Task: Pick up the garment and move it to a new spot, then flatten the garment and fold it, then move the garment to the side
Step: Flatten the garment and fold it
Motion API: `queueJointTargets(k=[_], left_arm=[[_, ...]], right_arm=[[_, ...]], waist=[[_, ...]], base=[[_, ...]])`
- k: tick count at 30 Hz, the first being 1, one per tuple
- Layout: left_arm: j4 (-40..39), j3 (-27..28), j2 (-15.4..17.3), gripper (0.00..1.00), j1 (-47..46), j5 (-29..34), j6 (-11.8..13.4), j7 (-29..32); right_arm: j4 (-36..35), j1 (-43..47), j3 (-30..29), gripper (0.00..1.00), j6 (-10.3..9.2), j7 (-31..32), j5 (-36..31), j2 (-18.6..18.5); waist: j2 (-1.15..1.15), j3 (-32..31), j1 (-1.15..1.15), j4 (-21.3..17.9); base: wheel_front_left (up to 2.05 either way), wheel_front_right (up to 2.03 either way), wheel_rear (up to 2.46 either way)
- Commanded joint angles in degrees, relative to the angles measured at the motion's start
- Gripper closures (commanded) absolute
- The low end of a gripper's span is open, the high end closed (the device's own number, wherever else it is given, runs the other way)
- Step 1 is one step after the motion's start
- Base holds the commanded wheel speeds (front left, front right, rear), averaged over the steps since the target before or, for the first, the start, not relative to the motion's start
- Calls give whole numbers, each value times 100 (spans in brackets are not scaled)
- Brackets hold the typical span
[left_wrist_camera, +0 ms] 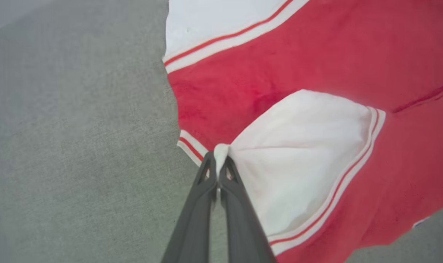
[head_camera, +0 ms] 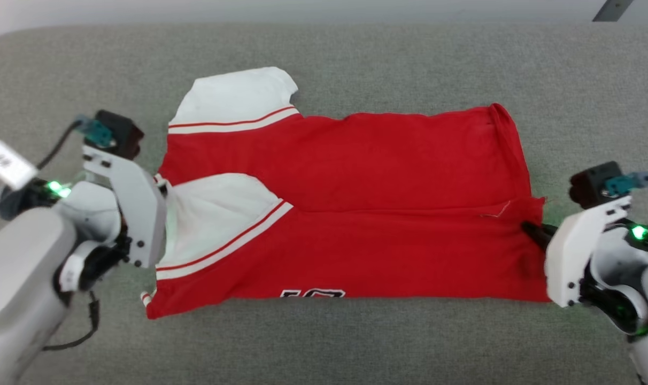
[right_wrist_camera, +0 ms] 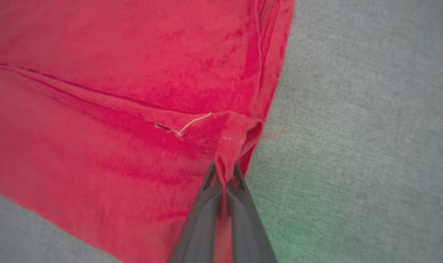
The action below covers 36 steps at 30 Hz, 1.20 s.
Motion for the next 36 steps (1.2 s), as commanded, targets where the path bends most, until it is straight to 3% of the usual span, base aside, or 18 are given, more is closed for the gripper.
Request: queueJointTargets(k=[1, 11, 18, 21, 22, 23, 24, 25, 31, 36], left_arm=[[384, -86, -186, 100, -117, -25, -140, 63], [2049, -392, -951, 100, -359, -168, -650, 305], [2826, -434, -1342, 100, -558, -396, -764, 730], [2939, -429, -1403, 80, -687, -463, -804, 896], [2951, -419, -1406, 68, -735, -476, -802, 928], [2943, -408, -1394, 51, -785, -478, -813, 943], [2913, -395, -1374, 7, -839, -463, -814, 927], [2882, -360, -1362, 0, -875, -465, -794, 885], [2563, -303, -1197, 0, -916, -429, -626, 898], [1934, -275, -985, 0, -658, -510, -450, 958]], right_arm=[[206, -158, 158, 100, -11, -62, 56, 19], [1080, -629, 754, 100, -11, -250, 358, 58], [1443, -941, 1095, 100, -11, -179, 565, 12], [1555, -1034, 1164, 99, -11, -80, 629, -12], [1569, -1067, 1187, 69, -11, -63, 646, -27], [1556, -1102, 1218, 27, -11, -24, 660, -41], [1519, -1125, 1248, 0, -11, -16, 669, -62], [1475, -1148, 1243, 0, -11, -19, 680, -86], [1189, -1039, 1071, 0, -11, -200, 671, -228], [801, -695, 606, 0, -11, -713, 485, -206]], waist=[[0, 37, 0, -31], [0, 76, 0, -54], [0, 3, 0, -56], [0, -71, 0, -44], [0, -101, 0, -39], [0, -130, 0, -35], [0, -158, 0, -28], [0, -186, 0, -18], [0, -379, 0, 52], [0, -541, 0, 127]], base=[[0, 0, 0], [0, 0, 0], [0, 0, 0], [0, 0, 0], [0, 0, 0], [0, 0, 0], [0, 0, 0], [0, 0, 0], [0, 0, 0], [0, 0, 0]])
